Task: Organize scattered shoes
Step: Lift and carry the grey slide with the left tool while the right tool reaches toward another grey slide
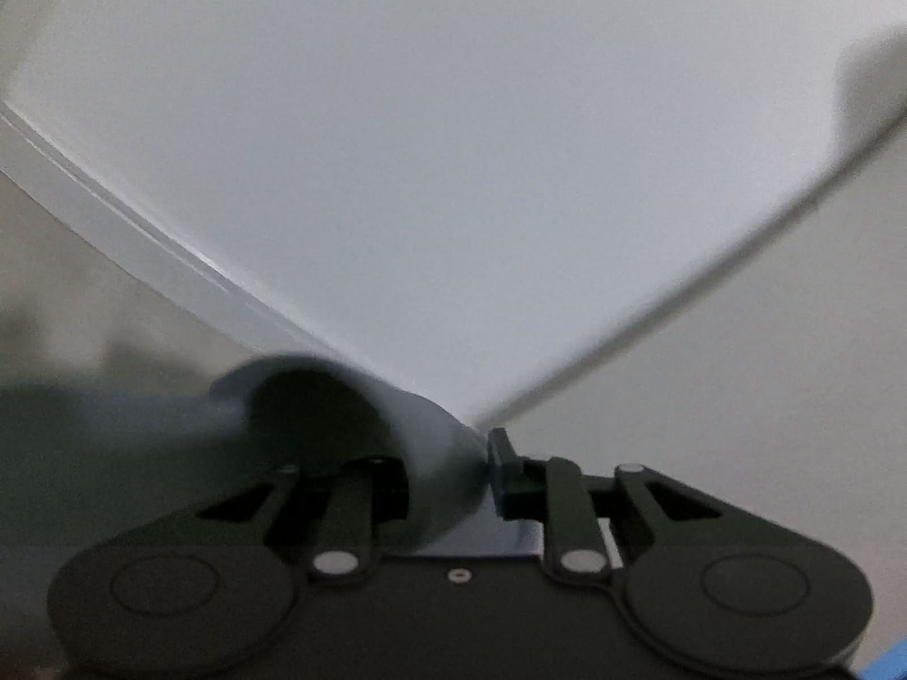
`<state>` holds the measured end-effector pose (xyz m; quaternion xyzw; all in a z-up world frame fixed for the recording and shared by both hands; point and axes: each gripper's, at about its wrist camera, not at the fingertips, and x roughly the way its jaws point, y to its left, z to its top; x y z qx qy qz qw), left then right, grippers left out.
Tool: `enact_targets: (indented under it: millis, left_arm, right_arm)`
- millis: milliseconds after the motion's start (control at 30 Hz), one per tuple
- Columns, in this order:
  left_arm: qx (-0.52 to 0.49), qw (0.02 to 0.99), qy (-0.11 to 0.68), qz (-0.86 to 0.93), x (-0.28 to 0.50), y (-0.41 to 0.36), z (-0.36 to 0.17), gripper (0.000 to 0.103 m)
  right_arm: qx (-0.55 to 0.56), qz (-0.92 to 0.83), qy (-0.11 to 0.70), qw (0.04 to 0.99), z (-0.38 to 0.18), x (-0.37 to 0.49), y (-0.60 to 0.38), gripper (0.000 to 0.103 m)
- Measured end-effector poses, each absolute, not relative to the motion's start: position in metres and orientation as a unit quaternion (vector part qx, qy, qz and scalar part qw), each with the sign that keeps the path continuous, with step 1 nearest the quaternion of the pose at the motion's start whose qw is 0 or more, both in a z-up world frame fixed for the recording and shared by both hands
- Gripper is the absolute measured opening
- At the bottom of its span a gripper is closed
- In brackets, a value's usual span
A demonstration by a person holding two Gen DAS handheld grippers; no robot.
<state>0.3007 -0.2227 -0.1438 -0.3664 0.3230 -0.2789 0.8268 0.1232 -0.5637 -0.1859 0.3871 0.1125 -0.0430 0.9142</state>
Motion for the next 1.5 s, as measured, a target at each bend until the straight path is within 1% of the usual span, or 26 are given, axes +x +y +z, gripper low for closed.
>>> enact_targets:
  millis: [67,200,333,433,467,567,633,767,833,867,900,967,1033,1067,1133,1167,1200,1267,1333,1367,1433,1467,1500]
  left_arm:
    - [-0.353,0.825,0.338,-0.284,0.297,-0.252,-0.155,0.022]
    - [-0.326,0.823,0.383,-0.264,0.289,-0.306,-0.196,0.020]
    - [-0.286,0.833,0.409,-0.238,0.281,-0.333,-0.232,0.020]
    - [-0.270,0.833,0.426,-0.227,0.275,-0.346,-0.254,0.020]
    - [-0.271,0.833,0.427,-0.226,0.275,-0.347,-0.256,0.018]
    - [-0.294,0.828,0.423,-0.221,0.271,-0.355,-0.264,0.018]
    - [-0.328,0.819,0.421,-0.214,0.273,-0.363,-0.269,0.018]
    - [-0.319,0.816,0.433,-0.213,0.295,-0.378,-0.255,0.018]
    - [-0.304,0.822,0.430,-0.218,0.288,-0.379,-0.246,0.023]
    - [-0.296,0.824,0.431,-0.220,0.286,-0.377,-0.244,0.033]
    - [-0.279,0.827,0.432,-0.227,0.285,-0.375,-0.240,0.047]
    - [-0.259,0.834,0.425,-0.239,0.280,-0.367,-0.232,0.058]
    - [-0.240,0.841,0.412,-0.256,0.282,-0.359,-0.224,0.062]
    - [-0.228,0.844,0.399,-0.275,0.273,-0.337,-0.208,0.065]
    - [-0.225,0.851,0.377,-0.287,0.264,-0.309,-0.195,0.066]
    - [-0.224,0.856,0.364,-0.291,0.260,-0.293,-0.188,0.068]
    - [-0.226,0.865,0.346,-0.284,0.256,-0.261,-0.176,0.071]
    - [-0.225,0.881,0.324,-0.262,0.251,-0.213,-0.158,0.072]
    - [-0.209,0.913,0.305,-0.173,0.253,-0.137,-0.140,0.073]
    - [-0.207,0.920,0.298,-0.150,0.255,-0.117,-0.138,0.073]
    - [-0.236,0.927,0.289,-0.041,0.271,-0.032,-0.137,0.074]
    - [-0.250,0.924,0.290,-0.018,0.276,-0.012,-0.138,0.074]
    - [-0.274,0.914,0.298,0.015,0.290,0.024,-0.144,0.074]
  right_arm:
    - [0.388,-0.060,0.103,0.914,-0.186,0.116,-0.571,0.102]
    - [0.384,-0.110,0.092,0.912,-0.184,0.103,-0.590,0.102]
    - [0.364,-0.149,0.097,0.914,-0.183,0.096,-0.599,0.102]
    - [0.387,-0.148,0.092,0.905,-0.184,0.090,-0.606,0.102]
    - [0.395,-0.146,0.091,0.903,-0.184,0.087,-0.607,0.102]
    - [0.398,-0.146,0.090,0.901,-0.184,0.082,-0.607,0.102]
    - [0.395,-0.146,0.089,0.903,-0.181,0.077,-0.607,0.102]
    - [0.406,-0.148,0.086,0.897,-0.182,0.070,-0.610,0.102]
    - [0.412,-0.152,0.088,0.894,-0.183,0.066,-0.612,0.102]
    - [0.414,-0.152,0.089,0.893,-0.183,0.065,-0.612,0.102]
    - [0.417,-0.151,0.090,0.891,-0.183,0.063,-0.612,0.102]
    - [0.423,-0.148,0.092,0.889,-0.183,0.062,-0.610,0.102]
    - [0.424,-0.140,0.095,0.890,-0.180,0.060,-0.604,0.102]
    - [0.419,-0.136,0.097,0.892,-0.178,0.060,-0.601,0.102]
    - [0.406,-0.128,0.101,0.899,-0.175,0.060,-0.594,0.102]
    - [0.395,-0.122,0.106,0.904,-0.172,0.060,-0.589,0.102]
    - [0.386,-0.117,0.110,0.909,-0.170,0.060,-0.585,0.103]
    - [0.368,-0.106,0.119,0.916,-0.167,0.060,-0.575,0.103]
    - [0.358,-0.094,0.125,0.921,-0.165,0.061,-0.565,0.103]
    - [0.354,-0.089,0.130,0.922,-0.163,0.061,-0.561,0.103]
    - [0.341,-0.079,0.147,0.925,-0.161,0.063,-0.550,0.103]
    - [0.333,-0.076,0.153,0.927,-0.161,0.063,-0.546,0.103]
    - [0.316,-0.072,0.158,0.933,-0.161,0.064,-0.539,0.103]
